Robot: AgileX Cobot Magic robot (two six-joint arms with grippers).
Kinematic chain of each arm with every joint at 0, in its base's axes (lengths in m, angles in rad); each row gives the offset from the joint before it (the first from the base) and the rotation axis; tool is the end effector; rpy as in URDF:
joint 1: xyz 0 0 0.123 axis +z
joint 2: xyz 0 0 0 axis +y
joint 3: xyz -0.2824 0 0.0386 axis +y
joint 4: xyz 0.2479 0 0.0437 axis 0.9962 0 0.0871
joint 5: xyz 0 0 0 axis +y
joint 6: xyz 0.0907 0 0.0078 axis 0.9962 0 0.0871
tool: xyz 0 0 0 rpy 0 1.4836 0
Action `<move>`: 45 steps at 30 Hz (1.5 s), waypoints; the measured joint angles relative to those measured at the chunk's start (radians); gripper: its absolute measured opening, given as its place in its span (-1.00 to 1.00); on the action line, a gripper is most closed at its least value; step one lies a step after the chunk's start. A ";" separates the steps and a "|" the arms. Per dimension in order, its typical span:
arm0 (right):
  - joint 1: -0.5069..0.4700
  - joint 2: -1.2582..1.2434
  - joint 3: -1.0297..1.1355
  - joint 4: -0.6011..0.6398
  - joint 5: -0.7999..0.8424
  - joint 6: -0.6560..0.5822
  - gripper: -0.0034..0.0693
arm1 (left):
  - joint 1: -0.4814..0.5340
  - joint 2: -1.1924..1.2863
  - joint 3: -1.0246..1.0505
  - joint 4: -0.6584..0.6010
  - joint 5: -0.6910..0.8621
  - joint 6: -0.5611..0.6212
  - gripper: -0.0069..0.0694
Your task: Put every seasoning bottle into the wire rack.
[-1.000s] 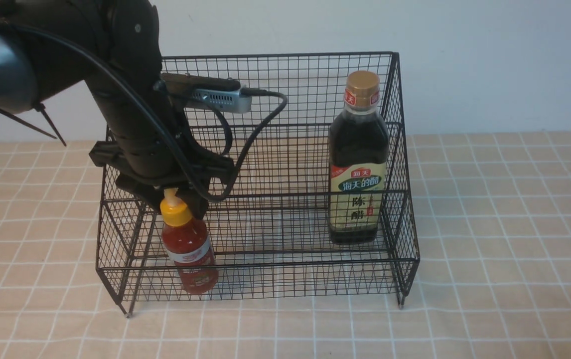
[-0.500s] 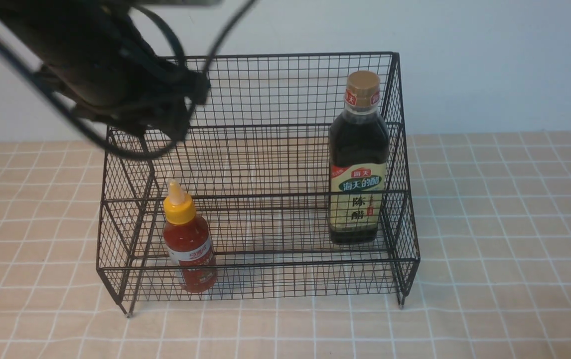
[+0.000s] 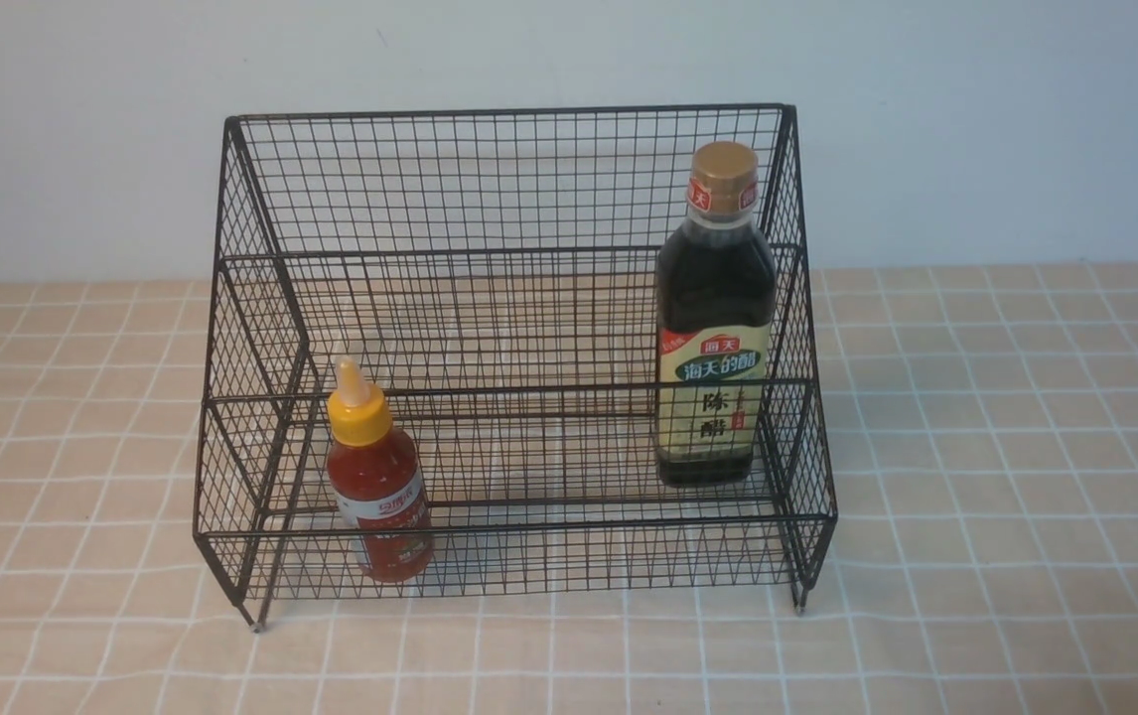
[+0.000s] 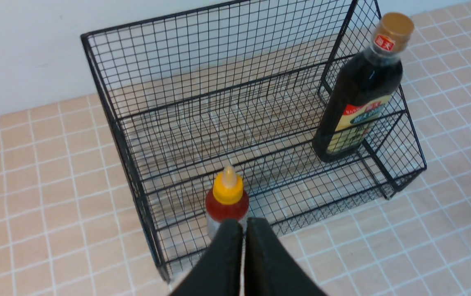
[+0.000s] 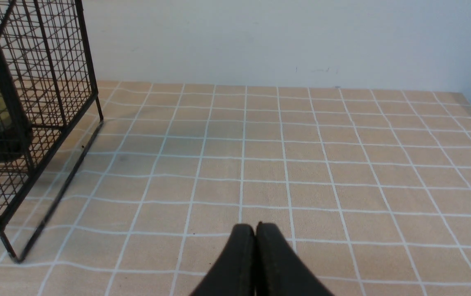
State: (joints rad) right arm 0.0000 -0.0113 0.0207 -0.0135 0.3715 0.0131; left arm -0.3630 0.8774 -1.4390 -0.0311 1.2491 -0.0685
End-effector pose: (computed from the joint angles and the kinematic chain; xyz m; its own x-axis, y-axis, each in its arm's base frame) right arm 0.0526 -0.0004 0.1733 -0.2895 0.0005 -0.9572 0.0048 1.0000 -0.0009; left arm 0.1026 -0.0418 0.4824 -0.5559 0.1275 -0.8214 0.3352 0.9386 -0.0812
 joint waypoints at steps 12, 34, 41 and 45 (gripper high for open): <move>0.000 0.000 0.000 0.000 0.000 0.000 -0.94 | 0.000 -0.160 0.080 0.001 0.033 0.001 -0.84; 0.000 0.000 0.000 -0.001 0.000 0.000 -0.94 | 0.268 -0.722 1.115 0.091 -0.787 0.134 -0.84; 0.000 0.000 0.000 -0.002 0.000 0.000 -0.94 | 0.279 -0.882 1.420 0.091 -0.889 0.133 -0.84; 0.000 0.000 0.000 -0.002 0.000 0.000 -0.94 | 0.279 -0.888 1.468 0.092 -0.896 0.133 -0.84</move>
State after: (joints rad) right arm 0.0000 -0.0113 0.0207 -0.0154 0.3715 0.0131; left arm -0.0839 -0.0110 0.0285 0.0605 0.3536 0.0644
